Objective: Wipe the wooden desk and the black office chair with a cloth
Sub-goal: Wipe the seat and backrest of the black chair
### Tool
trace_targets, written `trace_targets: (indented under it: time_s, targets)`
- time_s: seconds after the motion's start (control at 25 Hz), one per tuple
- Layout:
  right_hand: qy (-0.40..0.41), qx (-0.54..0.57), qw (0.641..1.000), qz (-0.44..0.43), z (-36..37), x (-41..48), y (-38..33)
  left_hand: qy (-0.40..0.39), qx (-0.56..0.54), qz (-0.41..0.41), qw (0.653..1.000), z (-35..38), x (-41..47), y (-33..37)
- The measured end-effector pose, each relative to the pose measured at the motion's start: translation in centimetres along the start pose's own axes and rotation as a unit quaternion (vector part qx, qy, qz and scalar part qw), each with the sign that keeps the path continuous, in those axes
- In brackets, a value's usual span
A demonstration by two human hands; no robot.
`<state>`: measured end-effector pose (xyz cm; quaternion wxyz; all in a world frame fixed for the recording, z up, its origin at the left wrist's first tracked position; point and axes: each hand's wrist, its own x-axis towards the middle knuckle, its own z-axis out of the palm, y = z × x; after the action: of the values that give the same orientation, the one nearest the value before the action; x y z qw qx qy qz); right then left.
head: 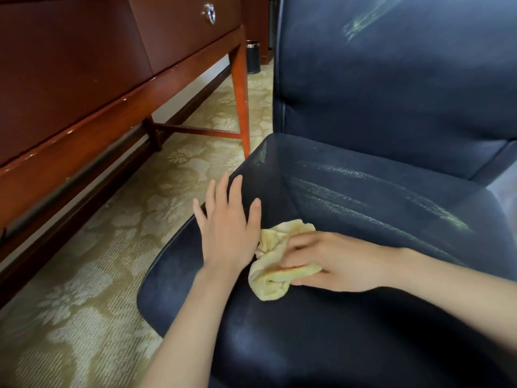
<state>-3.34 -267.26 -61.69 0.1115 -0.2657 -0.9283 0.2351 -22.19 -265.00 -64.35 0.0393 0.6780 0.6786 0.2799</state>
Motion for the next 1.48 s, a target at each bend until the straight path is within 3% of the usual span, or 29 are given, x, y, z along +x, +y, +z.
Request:
trace_targets:
  time_s: [0.16, 0.4, 0.6, 0.68, 0.84, 1.04, 1.28, 1.48]
  targets:
    - [0.003, -0.07, 0.997, 0.04, -1.1, -0.2, 2.7, -0.111, 0.091, 0.003, 0.99, 1.9, 1.1, -0.5]
    - [0.05, -0.101, 0.982, 0.15, -2.8, 4.5, 8.1, -0.108, 0.101, -0.01, 0.989, 2.4, 0.9, -0.9]
    - [0.137, -0.191, 0.911, 0.339, -4.0, 8.6, 12.6, -0.122, 0.11, -0.008, 0.986, 2.3, 1.1, -0.6]
    - [0.16, -0.195, 0.892, 0.374, -3.6, 9.6, 12.7, -0.126, 0.107, -0.011, 0.986, 2.3, 1.1, -0.6]
    - [0.125, -0.204, 0.92, 0.31, -2.3, 7.3, 10.3, -0.138, 0.112, -0.019, 0.984, 2.2, 0.8, -0.5]
    - [0.119, -0.094, 0.968, 0.199, -0.8, 1.0, 4.9, -0.161, 0.149, -0.03, 0.975, 2.1, -0.1, 0.1]
    - [0.121, -0.064, 0.975, 0.175, 1.1, -4.8, -0.4, -0.204, 0.194, -0.041, 0.959, 1.3, -2.8, 1.3]
    - [0.136, -0.104, 0.966, 0.195, 1.3, -6.0, -1.0, -0.213, 0.245, 0.002, 0.946, -0.9, -5.6, 1.5]
